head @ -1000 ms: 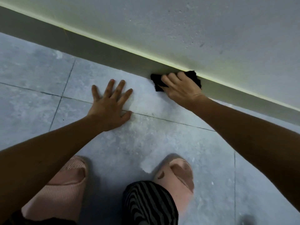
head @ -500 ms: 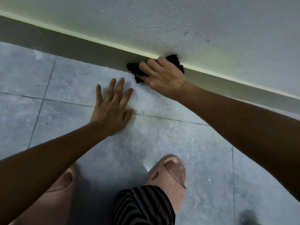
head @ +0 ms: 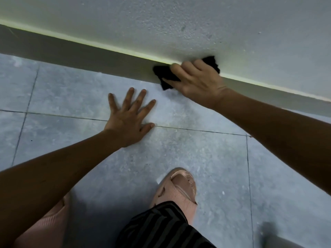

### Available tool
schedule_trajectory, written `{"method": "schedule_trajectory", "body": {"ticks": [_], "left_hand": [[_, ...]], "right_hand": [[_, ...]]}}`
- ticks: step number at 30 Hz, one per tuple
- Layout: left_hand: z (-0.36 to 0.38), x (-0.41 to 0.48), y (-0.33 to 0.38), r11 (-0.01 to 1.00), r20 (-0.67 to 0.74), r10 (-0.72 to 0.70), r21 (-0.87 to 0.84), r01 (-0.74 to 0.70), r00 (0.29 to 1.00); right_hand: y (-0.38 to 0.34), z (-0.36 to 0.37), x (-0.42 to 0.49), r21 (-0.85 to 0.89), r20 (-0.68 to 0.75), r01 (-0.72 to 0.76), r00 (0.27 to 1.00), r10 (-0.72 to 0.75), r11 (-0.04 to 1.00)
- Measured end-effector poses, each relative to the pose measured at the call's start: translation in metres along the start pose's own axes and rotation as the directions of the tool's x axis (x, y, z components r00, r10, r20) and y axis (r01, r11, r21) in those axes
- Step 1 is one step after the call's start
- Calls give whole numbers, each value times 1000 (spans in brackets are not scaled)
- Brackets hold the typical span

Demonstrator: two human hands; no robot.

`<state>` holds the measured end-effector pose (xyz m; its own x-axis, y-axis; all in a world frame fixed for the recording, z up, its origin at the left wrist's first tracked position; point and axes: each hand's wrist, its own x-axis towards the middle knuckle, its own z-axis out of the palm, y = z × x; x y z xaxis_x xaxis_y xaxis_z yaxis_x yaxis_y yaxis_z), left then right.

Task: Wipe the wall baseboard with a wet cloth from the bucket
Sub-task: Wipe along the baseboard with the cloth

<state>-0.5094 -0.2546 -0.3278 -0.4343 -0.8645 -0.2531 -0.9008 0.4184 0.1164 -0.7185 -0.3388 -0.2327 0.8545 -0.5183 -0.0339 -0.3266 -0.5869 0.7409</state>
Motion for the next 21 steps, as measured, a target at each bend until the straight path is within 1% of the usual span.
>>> {"method": "schedule_trajectory", "body": {"ticks": [2, 5, 8, 11, 13, 15, 17, 19, 21], "left_hand": [[0, -1, 1, 1000, -7, -11, -3, 11, 1000], [-1, -1, 1, 1000, -4, -11, 0, 11, 1000], [-1, 0, 0, 1000, 1, -4, -11, 4, 1000], [0, 1, -1, 1000, 3, 1, -14, -1, 1000], [0, 0, -1, 1000, 0, 4, -13, -4, 1000], [-1, 0, 0, 1000, 3, 6, -13, -6, 1000], [-2, 1, 0, 1000, 4, 1, -12, -1, 1000], [-2, 1, 1, 1000, 0, -1, -5, 1, 1000], [-1, 0, 2, 1000, -9, -8, -14, 8, 1000]], "right_hand": [[-8, -1, 19, -6, -35, 16, 999, -16, 1000], [-14, 4, 28, -53, 2, 83, 997, -83, 995], [-8, 9, 12, -47, 87, 140, 987, -136, 989], [-1, 19, -24, -60, 223, 184, 960, -167, 981], [7, 23, -50, -83, 291, 193, 943, -162, 978], [16, 19, -65, -110, 309, 174, 942, -133, 979], [20, 11, -64, -139, 263, 110, 962, -71, 984], [17, 5, -48, -129, 135, 19, 991, -2, 991], [8, -1, -22, -87, 28, -36, 999, 38, 996]]}}
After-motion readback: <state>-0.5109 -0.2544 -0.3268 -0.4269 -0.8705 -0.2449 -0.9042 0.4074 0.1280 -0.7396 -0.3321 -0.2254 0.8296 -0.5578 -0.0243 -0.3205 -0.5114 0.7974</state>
